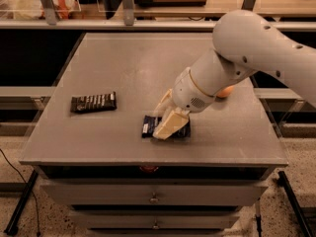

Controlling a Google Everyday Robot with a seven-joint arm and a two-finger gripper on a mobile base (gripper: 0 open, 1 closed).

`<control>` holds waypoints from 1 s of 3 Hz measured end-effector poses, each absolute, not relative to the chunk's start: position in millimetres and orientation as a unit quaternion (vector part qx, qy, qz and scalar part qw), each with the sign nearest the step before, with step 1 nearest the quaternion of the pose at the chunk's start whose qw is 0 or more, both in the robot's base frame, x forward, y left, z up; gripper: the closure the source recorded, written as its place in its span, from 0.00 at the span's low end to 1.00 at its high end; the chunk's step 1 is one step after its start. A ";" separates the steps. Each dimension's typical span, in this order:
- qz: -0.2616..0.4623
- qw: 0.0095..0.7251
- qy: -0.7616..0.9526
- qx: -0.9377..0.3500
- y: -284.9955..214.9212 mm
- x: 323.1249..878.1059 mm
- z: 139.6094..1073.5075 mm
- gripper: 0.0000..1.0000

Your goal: Pick rxbar blueberry

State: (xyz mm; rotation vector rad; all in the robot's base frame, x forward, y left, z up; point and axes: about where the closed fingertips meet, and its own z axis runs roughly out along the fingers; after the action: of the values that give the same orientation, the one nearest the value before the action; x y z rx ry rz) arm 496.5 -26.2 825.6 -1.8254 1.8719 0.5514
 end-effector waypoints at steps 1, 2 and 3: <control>0.171 0.248 0.670 -0.678 -33.7 511.7 863.0 1.00; 0.131 0.266 0.655 -0.695 -40.9 528.0 911.7 1.00; 0.108 0.276 0.646 -0.704 -45.4 537.9 942.7 1.00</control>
Offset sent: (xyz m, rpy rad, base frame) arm 0.0538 -0.0263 0.1459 -0.0920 -0.2731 0.0448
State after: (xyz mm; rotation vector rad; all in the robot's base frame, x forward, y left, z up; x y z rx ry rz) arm 537.9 -45.4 942.7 -1.8910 1.7359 0.2897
